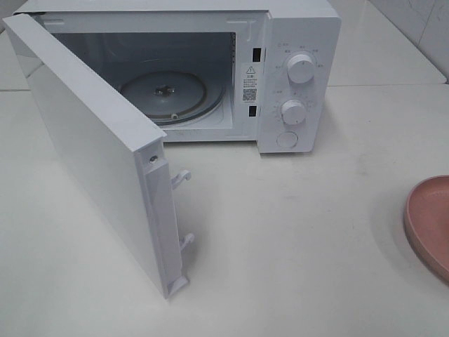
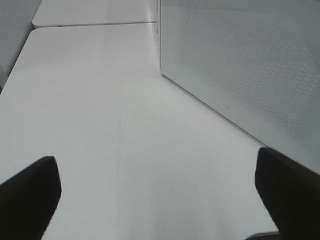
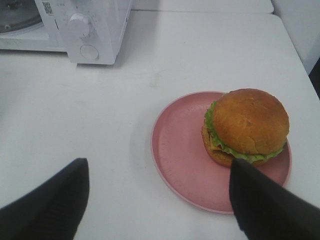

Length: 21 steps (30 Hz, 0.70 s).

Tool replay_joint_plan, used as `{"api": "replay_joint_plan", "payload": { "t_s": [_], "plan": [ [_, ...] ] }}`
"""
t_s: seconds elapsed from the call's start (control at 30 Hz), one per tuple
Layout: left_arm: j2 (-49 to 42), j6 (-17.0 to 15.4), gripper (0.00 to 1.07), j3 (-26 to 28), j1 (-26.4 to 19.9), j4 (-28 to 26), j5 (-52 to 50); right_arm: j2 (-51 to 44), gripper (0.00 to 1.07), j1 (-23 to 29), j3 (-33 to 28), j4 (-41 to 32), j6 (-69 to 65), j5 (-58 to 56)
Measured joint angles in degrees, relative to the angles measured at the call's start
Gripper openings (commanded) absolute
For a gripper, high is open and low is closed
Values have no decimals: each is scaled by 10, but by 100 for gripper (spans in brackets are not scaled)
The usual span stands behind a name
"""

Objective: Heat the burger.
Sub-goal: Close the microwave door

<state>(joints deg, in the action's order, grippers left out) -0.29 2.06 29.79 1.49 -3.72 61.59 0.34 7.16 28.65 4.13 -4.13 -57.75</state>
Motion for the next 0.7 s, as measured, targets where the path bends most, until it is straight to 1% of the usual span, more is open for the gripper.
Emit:
{"api": "replay_joint_plan", "payload": {
  "t_s": [0.7],
  "plan": [
    [0, 0, 98, 0, 0, 0, 0, -5, 75, -1, 0, -8, 10, 0]
  ]
}}
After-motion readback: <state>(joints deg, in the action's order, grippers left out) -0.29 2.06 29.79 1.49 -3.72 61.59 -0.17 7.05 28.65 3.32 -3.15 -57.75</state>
